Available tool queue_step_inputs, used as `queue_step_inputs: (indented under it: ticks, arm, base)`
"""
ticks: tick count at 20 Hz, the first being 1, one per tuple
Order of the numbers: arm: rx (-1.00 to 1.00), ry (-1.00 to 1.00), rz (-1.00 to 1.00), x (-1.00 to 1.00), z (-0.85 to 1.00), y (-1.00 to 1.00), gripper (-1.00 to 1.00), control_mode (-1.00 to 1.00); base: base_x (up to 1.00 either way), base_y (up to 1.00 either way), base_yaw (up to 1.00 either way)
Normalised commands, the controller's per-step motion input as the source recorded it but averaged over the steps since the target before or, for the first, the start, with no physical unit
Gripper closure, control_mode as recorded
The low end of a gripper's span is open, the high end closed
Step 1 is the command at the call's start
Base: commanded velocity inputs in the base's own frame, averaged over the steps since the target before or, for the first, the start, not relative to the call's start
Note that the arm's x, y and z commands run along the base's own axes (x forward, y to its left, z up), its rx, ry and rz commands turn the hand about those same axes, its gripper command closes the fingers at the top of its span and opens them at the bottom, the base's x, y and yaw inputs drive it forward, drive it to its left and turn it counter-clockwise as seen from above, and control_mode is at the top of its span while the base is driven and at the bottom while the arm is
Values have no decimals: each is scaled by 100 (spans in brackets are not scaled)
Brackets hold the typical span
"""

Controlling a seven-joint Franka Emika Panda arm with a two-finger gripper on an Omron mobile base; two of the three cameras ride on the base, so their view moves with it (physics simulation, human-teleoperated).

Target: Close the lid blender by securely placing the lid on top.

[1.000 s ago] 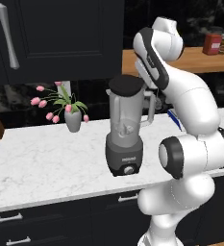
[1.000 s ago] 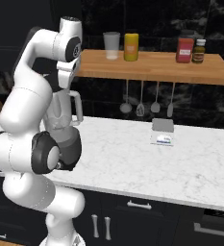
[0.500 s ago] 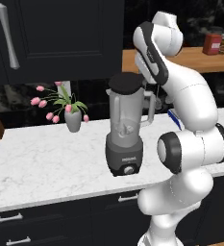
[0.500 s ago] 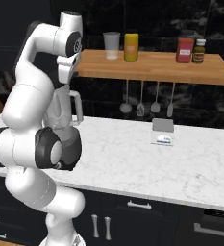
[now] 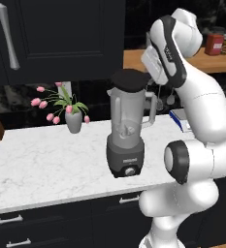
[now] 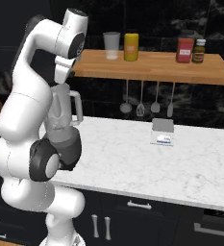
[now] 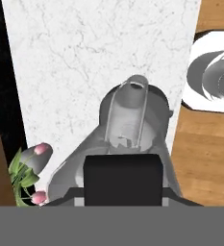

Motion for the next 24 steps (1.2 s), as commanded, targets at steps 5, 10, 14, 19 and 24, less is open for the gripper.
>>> queue_step_inputs:
  ticks: [5,10,14,19,24]
  arm:
    - [0,-1,0,0,0,23,100,-100]
    - [-2,0,1,0,-12,-26,100,-100]
    - [0,0,2,-1,-15,-48,100,-100]
    - [0,0,0,26,-3,-3,100,-100]
    - [0,4,-1,52,0,10,100,-100]
  base:
    - [0,0,0]
    - [0,0,0]
    - [0,0,0]
    - [0,0,0]
    - [0,0,0]
